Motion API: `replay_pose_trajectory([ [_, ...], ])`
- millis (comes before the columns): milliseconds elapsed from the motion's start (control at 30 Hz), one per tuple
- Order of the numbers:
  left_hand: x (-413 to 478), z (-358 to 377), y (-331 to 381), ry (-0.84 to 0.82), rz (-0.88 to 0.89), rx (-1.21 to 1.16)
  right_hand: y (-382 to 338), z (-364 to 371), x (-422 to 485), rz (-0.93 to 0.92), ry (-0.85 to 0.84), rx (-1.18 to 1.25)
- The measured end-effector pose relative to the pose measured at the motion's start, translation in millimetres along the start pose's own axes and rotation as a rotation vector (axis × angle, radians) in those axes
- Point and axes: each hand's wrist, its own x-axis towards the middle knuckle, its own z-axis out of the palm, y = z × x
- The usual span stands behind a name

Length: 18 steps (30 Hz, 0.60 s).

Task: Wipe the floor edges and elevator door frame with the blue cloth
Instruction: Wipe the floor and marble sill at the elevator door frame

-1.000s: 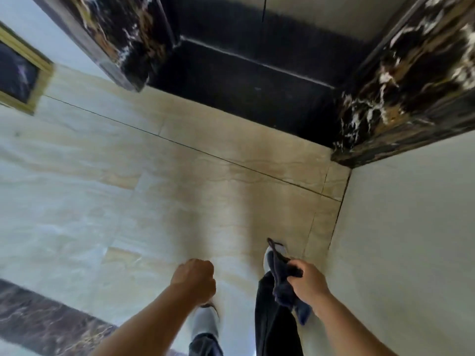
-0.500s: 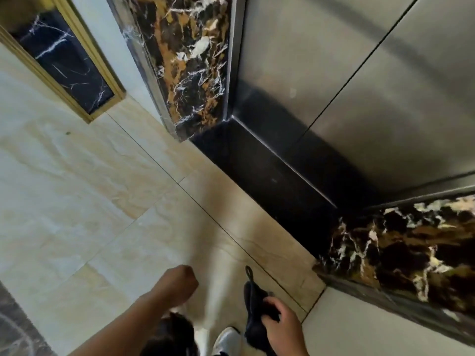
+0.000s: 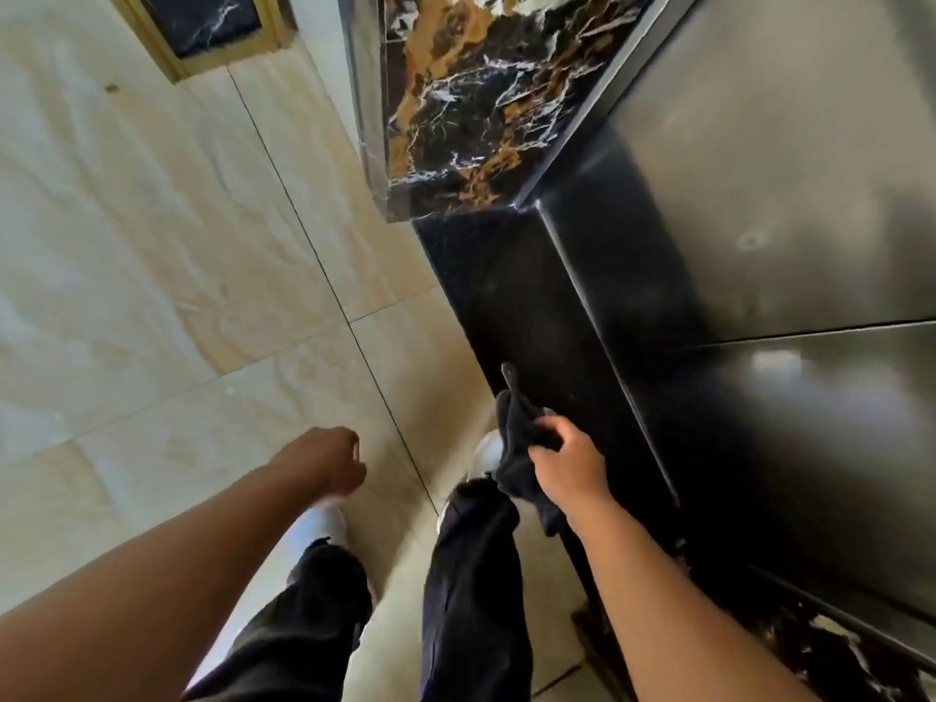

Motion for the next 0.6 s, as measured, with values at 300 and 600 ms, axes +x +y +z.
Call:
replay_pose_trajectory([
  [300, 109.0, -40.4, 48.7, 0.029, -0.069, -0.079, -99.7, -21.6, 172.9, -0.217, -0.148, -0.326],
  [600, 341.4, -5.9, 81.9, 0.468, 0.083, 0.034, -114.2, 14.9, 394.8, -0.426, 0.087, -0.326],
])
